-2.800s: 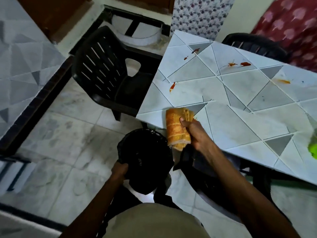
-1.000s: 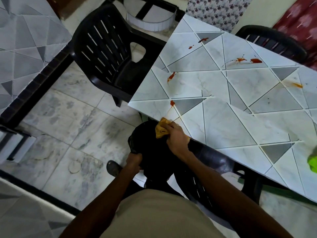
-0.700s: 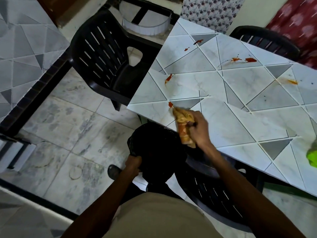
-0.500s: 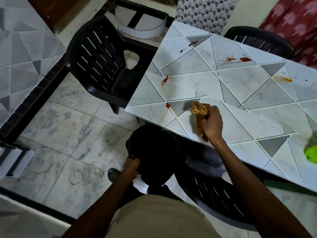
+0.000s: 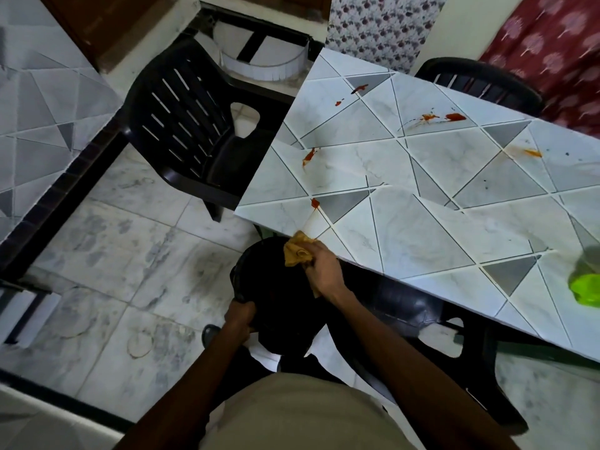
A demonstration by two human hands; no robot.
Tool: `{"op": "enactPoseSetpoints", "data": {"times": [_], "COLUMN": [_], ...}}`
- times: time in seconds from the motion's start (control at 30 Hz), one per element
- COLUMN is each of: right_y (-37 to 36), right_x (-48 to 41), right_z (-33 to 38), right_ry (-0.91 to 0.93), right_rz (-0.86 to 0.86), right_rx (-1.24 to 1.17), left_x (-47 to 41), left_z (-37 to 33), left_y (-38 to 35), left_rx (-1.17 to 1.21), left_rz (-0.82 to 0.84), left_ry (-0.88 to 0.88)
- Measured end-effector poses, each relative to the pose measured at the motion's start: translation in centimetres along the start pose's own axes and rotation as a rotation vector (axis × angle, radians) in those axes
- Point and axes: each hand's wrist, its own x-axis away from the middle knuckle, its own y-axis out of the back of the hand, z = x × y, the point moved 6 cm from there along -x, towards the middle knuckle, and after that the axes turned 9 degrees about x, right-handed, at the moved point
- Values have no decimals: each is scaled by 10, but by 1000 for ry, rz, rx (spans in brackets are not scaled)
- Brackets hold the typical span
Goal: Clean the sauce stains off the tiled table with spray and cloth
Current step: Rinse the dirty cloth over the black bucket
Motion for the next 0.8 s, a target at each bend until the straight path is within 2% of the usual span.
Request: {"op": "enactPoseSetpoints", "data": {"times": [0.07,0.27,0.4,0.47,0.57,0.7,0.8], "right_y": [3,49,82,86,70,21,-18], "right_x": [6,18,4,-12,-30,-38,-40], "right_z": [7,10,7,6,14,58,93], "right_ry": [22,-28,-161,-246,-373,-252,-233], "right_rz": [-35,-290,-391,-364,-252,-91,-21], "right_rx": [-66,-255,-101,-15,-9,-15,-133], "left_x": [10,22,18,10,5,-41,-61], "left_z": [-7,-18,-22,-22,-27,-21,-22], "left_y": [1,14,28,39,53,80,109], "left_rx": [-5,-12,41,47,41,11,-5], "left_rz": [0,17,22,27,50,49,74], "left_ry": [2,-46,-24,-21,-22,-35,-53]}}
